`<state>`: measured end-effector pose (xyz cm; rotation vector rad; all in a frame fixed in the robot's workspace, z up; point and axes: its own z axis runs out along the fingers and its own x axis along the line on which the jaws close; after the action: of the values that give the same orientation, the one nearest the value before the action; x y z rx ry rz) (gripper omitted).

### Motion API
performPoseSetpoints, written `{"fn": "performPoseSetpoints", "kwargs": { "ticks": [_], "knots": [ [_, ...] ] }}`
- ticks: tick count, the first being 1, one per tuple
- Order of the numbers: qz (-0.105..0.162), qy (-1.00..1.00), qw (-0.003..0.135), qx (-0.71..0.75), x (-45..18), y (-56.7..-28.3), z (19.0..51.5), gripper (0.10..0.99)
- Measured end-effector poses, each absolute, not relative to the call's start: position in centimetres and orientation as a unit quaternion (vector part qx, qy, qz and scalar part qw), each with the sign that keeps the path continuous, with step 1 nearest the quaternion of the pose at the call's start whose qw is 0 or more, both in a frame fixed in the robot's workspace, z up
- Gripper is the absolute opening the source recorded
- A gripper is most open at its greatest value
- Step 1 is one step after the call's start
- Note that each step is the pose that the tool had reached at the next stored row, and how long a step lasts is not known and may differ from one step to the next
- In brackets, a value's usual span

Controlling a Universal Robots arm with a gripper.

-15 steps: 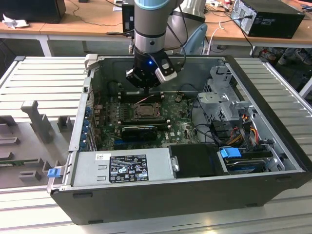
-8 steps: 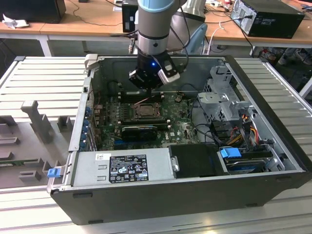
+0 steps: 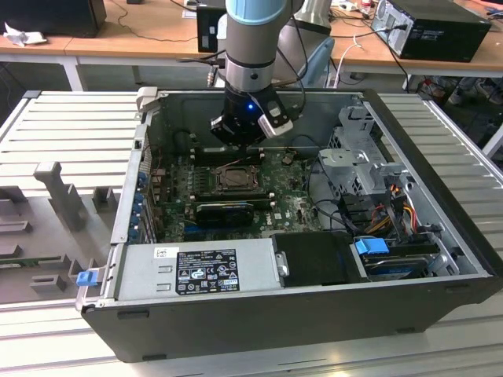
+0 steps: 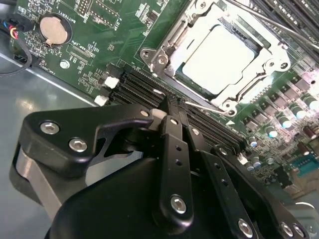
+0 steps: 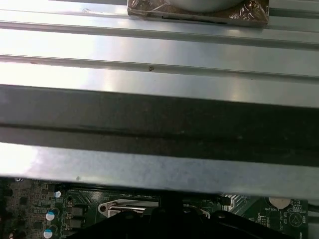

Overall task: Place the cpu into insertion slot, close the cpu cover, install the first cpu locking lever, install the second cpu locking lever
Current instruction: 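Install the first cpu locking lever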

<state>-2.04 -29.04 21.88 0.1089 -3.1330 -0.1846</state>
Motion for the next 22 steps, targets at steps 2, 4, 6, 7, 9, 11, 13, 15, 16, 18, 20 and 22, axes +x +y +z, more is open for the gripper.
{"fn": "performPoseSetpoints", "kwargs": {
  "ticks": [2, 4, 6, 7, 9, 11, 13, 15, 16, 18, 20, 22],
  "knots": [
    [-0.059, -0.997, 0.001, 0.041, -1.9, -29.0, 21.4, 0.106],
    [-0.059, -0.997, 0.001, 0.044, -1.8, -29.0, 21.1, 0.106],
    [-0.059, -0.997, 0.001, 0.046, -1.8, -29.0, 20.9, 0.106],
    [-0.059, -0.997, 0.001, 0.047, -1.7, -29.0, 20.8, 0.106],
    [-0.059, -0.997, 0.001, 0.048, -1.7, -29.0, 20.7, 0.106],
    [-0.057, -0.997, 0.002, 0.048, -1.7, -29.0, 20.7, 0.106],
    [-0.056, -0.997, 0.002, 0.049, -1.7, -29.0, 20.6, 0.106],
    [-0.055, -0.997, 0.002, 0.049, -1.7, -29.0, 20.5, 0.106],
    [-0.053, -0.997, 0.002, 0.049, -1.7, -29.0, 20.5, 0.106],
    [-0.050, -0.998, 0.002, 0.049, -1.7, -29.0, 20.4, 0.106],
    [-0.046, -0.998, 0.002, 0.049, -1.7, -29.0, 20.4, 0.106],
    [-0.044, -0.998, 0.002, 0.049, -1.7, -29.0, 20.3, 0.106]
  ]
}}
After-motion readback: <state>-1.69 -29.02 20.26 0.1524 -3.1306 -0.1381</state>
